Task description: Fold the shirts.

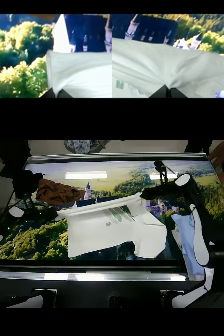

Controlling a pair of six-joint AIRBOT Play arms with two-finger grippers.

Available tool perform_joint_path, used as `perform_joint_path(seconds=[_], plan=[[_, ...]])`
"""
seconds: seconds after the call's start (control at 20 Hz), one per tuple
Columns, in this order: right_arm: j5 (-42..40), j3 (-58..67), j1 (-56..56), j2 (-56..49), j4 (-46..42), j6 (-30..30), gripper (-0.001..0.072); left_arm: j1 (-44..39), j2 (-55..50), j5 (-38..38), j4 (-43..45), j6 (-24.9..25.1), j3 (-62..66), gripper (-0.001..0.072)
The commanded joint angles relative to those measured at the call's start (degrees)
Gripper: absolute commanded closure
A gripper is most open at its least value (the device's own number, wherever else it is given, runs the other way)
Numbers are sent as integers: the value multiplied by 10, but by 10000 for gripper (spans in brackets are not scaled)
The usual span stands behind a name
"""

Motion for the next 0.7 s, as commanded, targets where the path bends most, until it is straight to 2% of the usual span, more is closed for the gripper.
perform_joint_path(seconds=[0.0, 0.05, 0.1, 0.15, 0.25, 0.3, 0.4, 0.5, 0.65], plan=[[8, 0, 0, -41, 52, 14, 661, 0, -35, 2, -57, 0, -5, 655], [9, 1, -4, -34, 52, 14, 481, 2, -34, -12, -63, 0, 3, 491], [26, 4, -11, -24, 54, 5, 196, 9, -34, -57, -61, 1, 24, 214], [61, 10, -26, -8, 50, -17, 8, 22, -34, -116, -53, 1, 49, 70], [132, 16, -68, 33, -9, -35, 32, 61, -33, -257, -26, 1, 97, 78], [173, 16, -94, 53, -60, -35, 35, 80, -30, -310, -13, 1, 100, 110], [266, 12, -141, 77, -153, -4, 40, 107, -12, -372, 0, 1, 60, 110], [342, 8, -177, 82, -209, -3, 41, 110, 17, -378, -1, 1, -23, 110], [347, 1, -200, 83, -211, 8, 42, 86, 53, -344, -23, 23, -160, 112]])
